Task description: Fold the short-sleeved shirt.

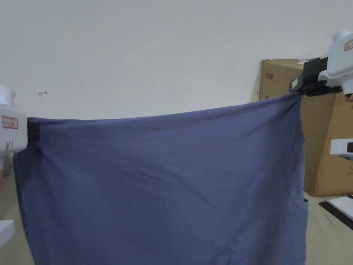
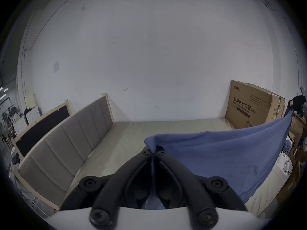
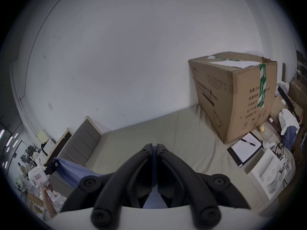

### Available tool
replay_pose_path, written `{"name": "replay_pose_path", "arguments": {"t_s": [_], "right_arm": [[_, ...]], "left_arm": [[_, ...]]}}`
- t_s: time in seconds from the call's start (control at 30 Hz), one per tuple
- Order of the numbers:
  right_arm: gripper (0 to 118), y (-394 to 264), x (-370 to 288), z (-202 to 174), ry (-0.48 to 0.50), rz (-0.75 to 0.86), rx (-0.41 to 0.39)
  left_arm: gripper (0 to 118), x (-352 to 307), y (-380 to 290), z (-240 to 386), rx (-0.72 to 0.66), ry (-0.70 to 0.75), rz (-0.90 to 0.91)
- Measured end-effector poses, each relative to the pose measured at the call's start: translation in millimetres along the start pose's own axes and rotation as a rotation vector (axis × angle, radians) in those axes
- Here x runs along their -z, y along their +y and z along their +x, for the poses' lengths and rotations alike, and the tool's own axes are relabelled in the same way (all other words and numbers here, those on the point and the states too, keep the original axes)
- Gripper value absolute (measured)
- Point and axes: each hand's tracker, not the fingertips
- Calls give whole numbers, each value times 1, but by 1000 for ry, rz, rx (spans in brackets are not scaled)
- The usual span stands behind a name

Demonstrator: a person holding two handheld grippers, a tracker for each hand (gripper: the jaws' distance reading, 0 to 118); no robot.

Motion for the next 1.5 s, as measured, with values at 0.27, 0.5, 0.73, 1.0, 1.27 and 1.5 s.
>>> {"name": "replay_pose_path", "arguments": {"t_s": [0.27,0.5,0.73,1.0,1.27,1.5], "right_arm": [[2,72,8,-46,-31,71,-35],[2,134,26,-75,-49,135,-34],[2,187,35,-96,-46,178,-58],[2,219,91,-84,-93,193,-83],[2,184,179,-48,-109,83,-65],[2,84,289,-4,-213,-86,-89]], "left_arm": [[0,24,92,-11,-25,-9,71],[0,65,174,-9,-31,17,112],[0,101,246,-1,36,84,175],[0,131,267,20,103,137,267],[0,213,199,21,86,87,129],[0,317,68,47,134,107,-74]]}}
